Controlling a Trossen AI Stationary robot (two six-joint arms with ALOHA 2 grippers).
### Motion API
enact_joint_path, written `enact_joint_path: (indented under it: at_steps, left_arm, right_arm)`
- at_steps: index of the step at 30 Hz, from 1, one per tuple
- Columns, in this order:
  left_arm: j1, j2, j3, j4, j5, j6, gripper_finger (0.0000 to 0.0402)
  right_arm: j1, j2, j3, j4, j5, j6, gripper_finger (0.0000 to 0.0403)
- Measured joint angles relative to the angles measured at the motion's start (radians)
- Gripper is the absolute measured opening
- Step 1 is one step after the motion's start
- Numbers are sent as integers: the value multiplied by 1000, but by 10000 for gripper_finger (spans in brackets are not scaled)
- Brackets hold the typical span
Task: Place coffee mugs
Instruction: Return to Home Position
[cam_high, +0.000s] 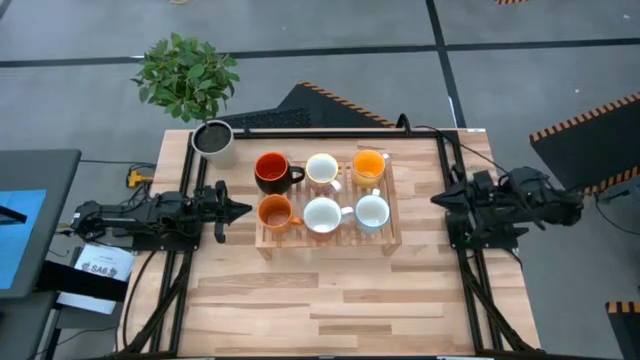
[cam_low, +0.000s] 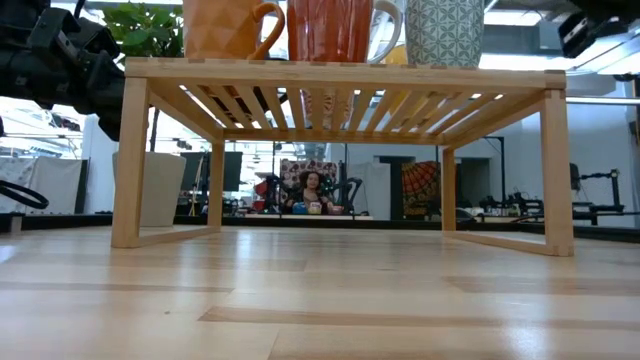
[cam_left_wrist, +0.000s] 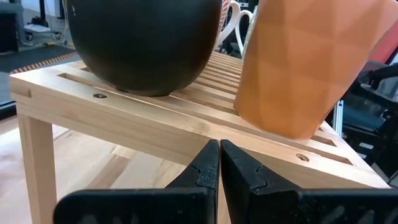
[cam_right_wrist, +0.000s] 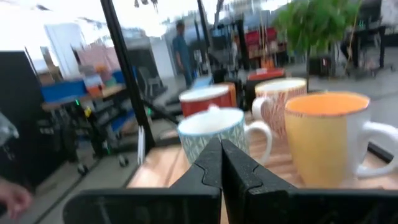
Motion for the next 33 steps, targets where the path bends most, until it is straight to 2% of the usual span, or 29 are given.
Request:
enact_joint_path:
  at_steps: [2, 5, 7, 10, 13, 17, 24, 30, 33]
  left_arm:
    - [0, 0, 0, 0, -1, -2, 0]
    - [0, 1, 0, 0, -1, 1, 0]
    - [0, 1, 1, -2, -1, -2, 0]
    - [0, 1, 1, -3, 1, -2, 0]
    - [0, 1, 2, -4, 1, -2, 0]
    - [0, 1, 2, -4, 2, -2, 0]
    - [0, 1, 2, -4, 2, -2, 0]
    - [0, 1, 2, -5, 2, -2, 0]
    - [0, 1, 2, -5, 2, 0, 0]
  right_arm:
    - [-1, -40, -21, 18, 0, 0, 20]
    - [1, -37, -32, 19, -3, -3, 20]
    - [1, -18, -42, 81, -16, -3, 20]
    - [1, -31, -114, 110, -48, -3, 20]
    - [-1, -39, -189, 216, -48, 17, 20]
    - [-2, -37, -268, 229, -48, 21, 20]
    - [-1, -37, -350, 287, -51, -12, 20]
    - [-1, -37, -468, 481, -50, -14, 20]
    - [-2, -35, -471, 472, -48, -18, 20]
